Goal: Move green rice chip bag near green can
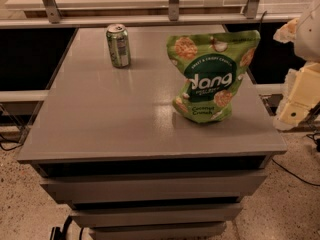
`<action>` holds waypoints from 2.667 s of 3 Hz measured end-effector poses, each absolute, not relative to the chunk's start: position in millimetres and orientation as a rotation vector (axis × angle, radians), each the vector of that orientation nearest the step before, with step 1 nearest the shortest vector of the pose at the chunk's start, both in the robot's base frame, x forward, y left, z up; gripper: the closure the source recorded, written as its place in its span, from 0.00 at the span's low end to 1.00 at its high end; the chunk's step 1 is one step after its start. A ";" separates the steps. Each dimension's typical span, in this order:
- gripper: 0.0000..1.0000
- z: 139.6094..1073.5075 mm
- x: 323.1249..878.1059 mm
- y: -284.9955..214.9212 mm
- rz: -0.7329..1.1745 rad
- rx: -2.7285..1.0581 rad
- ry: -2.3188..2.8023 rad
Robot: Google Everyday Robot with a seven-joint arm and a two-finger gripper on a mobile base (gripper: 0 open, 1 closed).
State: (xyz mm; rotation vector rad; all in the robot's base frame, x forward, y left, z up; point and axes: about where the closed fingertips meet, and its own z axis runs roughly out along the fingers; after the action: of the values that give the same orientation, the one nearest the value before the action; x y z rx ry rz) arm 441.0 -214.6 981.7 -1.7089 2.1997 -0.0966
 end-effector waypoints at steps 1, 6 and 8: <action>0.00 981.3 451.4 -219.0 -0.031 -1.643 2.176; 0.00 933.3 506.5 -178.5 0.557 -1.351 1.941; 0.00 938.9 503.1 -138.3 0.806 -1.327 1.740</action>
Offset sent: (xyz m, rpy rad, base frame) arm 0.0361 -0.0065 -0.0125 0.2244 -0.0344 -0.0251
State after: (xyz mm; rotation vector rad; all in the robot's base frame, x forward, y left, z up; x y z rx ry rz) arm 503.1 -138.3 938.9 -1.3269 1.7404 0.8059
